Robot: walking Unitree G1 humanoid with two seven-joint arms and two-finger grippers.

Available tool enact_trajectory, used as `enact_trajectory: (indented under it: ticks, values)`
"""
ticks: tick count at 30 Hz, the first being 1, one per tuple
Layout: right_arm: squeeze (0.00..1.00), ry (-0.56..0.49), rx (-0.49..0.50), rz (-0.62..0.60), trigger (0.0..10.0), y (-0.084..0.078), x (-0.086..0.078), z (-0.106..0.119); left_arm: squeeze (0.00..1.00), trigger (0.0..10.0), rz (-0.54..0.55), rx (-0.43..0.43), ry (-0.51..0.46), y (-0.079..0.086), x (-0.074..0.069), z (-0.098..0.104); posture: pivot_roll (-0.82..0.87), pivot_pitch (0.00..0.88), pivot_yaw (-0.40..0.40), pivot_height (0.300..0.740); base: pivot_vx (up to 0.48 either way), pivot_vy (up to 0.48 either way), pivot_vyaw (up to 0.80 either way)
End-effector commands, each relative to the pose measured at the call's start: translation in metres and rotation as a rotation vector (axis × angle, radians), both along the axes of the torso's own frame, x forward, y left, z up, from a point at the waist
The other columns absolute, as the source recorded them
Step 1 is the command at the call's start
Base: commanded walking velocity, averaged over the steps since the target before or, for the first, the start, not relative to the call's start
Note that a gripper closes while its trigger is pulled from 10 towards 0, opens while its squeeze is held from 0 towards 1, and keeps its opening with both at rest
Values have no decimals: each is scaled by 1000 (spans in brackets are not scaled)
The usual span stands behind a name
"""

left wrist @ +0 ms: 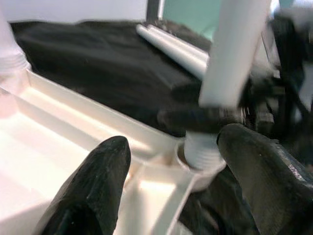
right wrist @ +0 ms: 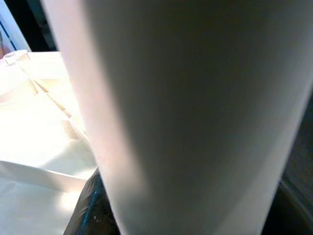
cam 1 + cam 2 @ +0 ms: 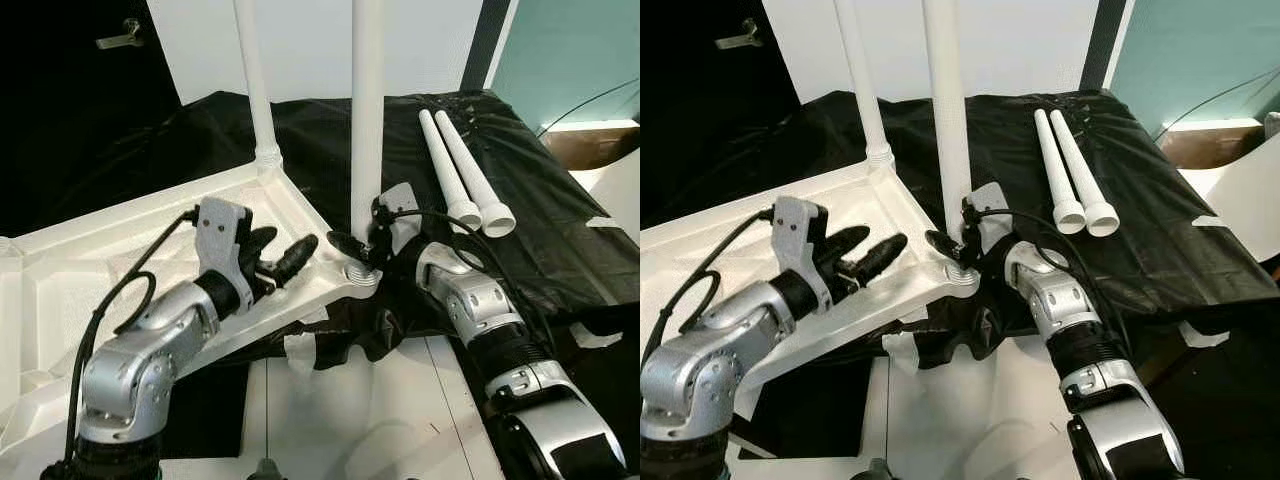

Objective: Building children table

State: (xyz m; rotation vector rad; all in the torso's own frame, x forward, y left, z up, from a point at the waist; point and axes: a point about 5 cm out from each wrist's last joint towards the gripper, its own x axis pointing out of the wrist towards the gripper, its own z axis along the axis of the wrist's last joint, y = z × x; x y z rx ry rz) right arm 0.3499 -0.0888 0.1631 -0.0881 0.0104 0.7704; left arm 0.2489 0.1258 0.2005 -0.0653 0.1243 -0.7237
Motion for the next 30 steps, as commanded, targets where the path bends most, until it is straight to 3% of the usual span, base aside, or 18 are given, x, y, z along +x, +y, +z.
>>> enact_trajectory:
  ticks: [1, 9, 19, 30]
  values:
    - [0, 53, -18, -40, 10000, -9, -1, -17, 0, 10000, -150, 0, -5, -7, -7, 1, 68, 25, 14, 740, 0, 0, 0]
    - [0, 28, -1, -32, 10000, -7, -4, -23, 0, 10000, -147, 19, 1, -8, -9, -3, 69, 26, 21, 740, 0, 0, 0]
    - [0, 94, 32, -47, 10000, -7, 1, -36, 0, 10000, -145, 50, 11, -14, -12, -8, 72, 29, 29, 740, 0, 0, 0]
    - [0, 87, -3, 17, 10000, -10, 4, -39, 0, 10000, -147, 72, 23, -19, -13, -14, 76, 33, 33, 740, 0, 0, 0]
